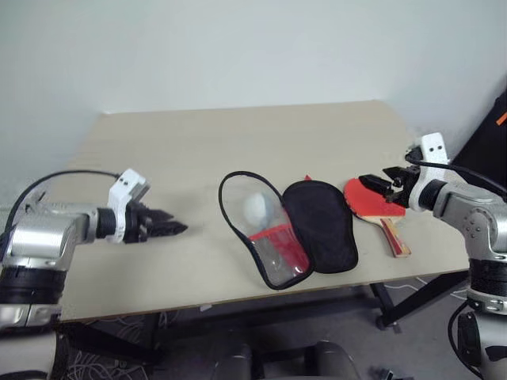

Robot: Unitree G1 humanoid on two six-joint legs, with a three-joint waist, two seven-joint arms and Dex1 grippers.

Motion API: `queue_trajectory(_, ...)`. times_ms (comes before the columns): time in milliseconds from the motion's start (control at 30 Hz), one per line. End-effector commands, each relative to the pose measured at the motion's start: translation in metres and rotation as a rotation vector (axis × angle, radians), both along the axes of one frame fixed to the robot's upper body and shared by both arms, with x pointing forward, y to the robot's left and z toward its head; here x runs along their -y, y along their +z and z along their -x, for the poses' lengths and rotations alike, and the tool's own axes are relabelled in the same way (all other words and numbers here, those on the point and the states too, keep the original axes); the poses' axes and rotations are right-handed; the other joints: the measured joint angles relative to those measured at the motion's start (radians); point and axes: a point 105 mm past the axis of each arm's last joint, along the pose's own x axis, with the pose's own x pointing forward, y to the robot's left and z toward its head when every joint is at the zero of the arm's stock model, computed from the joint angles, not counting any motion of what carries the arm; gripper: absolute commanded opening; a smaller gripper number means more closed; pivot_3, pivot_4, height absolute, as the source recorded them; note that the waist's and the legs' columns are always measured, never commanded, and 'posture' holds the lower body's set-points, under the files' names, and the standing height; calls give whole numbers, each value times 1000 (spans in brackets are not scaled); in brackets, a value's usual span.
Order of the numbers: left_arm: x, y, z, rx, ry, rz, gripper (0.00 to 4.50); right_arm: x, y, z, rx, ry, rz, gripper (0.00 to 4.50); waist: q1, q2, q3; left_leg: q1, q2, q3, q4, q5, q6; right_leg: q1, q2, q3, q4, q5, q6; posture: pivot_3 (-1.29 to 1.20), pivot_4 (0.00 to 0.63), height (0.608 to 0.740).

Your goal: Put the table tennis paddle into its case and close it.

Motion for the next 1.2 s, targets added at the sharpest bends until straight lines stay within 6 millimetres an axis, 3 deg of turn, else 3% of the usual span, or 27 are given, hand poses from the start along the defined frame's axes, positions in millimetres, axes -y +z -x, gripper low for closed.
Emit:
queue_trajectory(33,-3,14,6,43,-9,-10,3210,-8,18,-5,73,44,13,3862,2,0,0,0,0,0,0,0,0,0,0,0,0,0,0,0,0,724)
queue_trajectory(133,-11,3,12,14,37,1,3210,-5,12,-8,63,23,5,3862,3,0,0,0,1,0,0,0,0,1,-1,-1,0,0,0,0,0,724)
queue_trajectory(333,2,15,23,22,16,72,3210,12,7,-7,41,-17,27,3862,4,0,0,0,1,0,0,0,0,0,-1,-1,0,0,-1,0,0,724)
queue_trajectory(467,32,24,25,28,-78,127,3210,40,-1,-9,-26,-137,77,3862,8,-1,0,0,1,1,0,0,0,1,-1,-1,-1,0,-1,0,0,724)
queue_trajectory(700,73,21,14,62,-184,150,3210,63,-12,-7,-92,-227,114,3862,6,0,0,1,-1,3,0,0,-1,1,0,-1,0,1,-1,0,0,724)
queue_trajectory(800,92,31,11,113,-264,163,3210,67,-17,-5,-114,-243,108,3862,7,-1,0,1,-1,2,0,0,-1,2,0,-1,-1,1,-1,0,0,724)
queue_trajectory(1200,118,28,6,164,-426,115,3210,93,-32,6,-228,-311,136,3862,7,0,0,1,-1,2,0,1,0,2,0,-1,-1,1,-1,0,0,724)
